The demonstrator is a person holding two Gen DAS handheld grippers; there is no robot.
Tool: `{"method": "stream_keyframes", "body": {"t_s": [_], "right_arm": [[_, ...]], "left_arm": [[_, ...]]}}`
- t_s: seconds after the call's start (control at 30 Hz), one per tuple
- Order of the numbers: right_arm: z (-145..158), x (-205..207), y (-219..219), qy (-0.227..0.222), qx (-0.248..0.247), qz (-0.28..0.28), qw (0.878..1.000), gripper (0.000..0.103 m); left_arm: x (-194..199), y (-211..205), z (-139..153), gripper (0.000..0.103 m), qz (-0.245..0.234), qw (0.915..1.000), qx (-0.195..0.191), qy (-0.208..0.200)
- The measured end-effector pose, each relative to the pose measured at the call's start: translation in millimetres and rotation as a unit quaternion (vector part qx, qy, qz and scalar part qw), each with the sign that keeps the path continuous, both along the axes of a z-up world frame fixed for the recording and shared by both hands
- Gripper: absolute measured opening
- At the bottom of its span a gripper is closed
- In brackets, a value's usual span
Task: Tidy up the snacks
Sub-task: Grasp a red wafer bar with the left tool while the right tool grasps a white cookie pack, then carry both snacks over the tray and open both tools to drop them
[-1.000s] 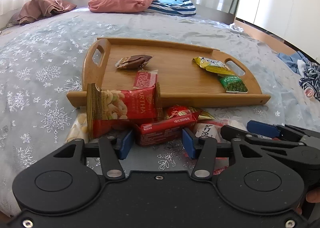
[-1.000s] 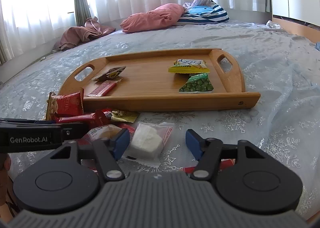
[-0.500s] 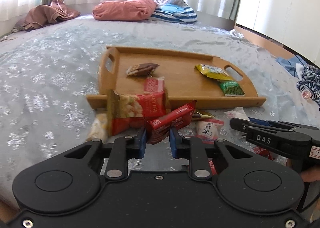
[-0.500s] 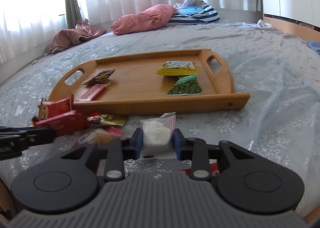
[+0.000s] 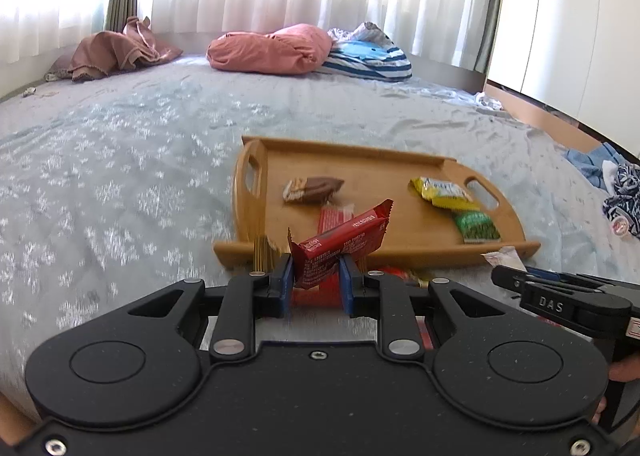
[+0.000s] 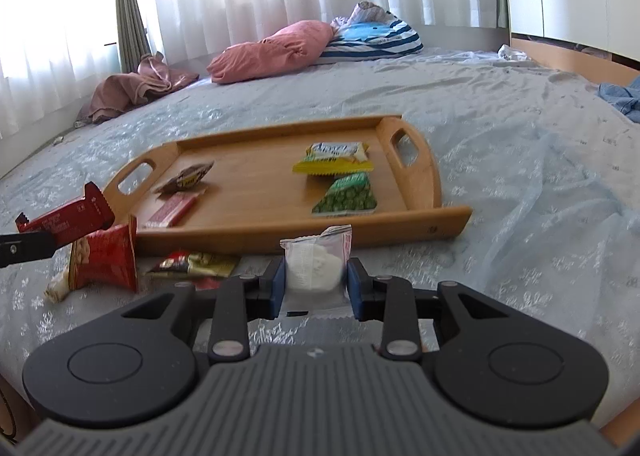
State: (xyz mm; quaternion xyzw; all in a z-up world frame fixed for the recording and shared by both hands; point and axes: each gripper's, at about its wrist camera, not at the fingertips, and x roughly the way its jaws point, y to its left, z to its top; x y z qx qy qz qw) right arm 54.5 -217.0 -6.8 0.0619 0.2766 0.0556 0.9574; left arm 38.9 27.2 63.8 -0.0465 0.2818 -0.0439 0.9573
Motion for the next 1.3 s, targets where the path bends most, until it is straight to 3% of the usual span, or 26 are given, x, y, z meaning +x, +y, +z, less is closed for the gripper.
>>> {"method": "stream_keyframes", "body": {"t_s": [0.53,0.97,1.3], "right_arm": [[30.0,46.6,7.9,-0.006,-0.015,0.024,1.000,0.037],[17.1,102.8,22.6,0.045,-0.026,0.053,0.997,0.037],[5.2,113.6,21.9,0.062,-0.013,0.044,0.997,0.037]], "left_arm": [[79.5,-1.1,7.5,0.022,0.029,0.9989,0.014,0.033],[130.1,-0.2,-17.5,0.022,0.065,0.9924,0.026,0.102],[145.0,0.5,-28.3,0.022,0.079,0.9898,0.023,0.116]]}}
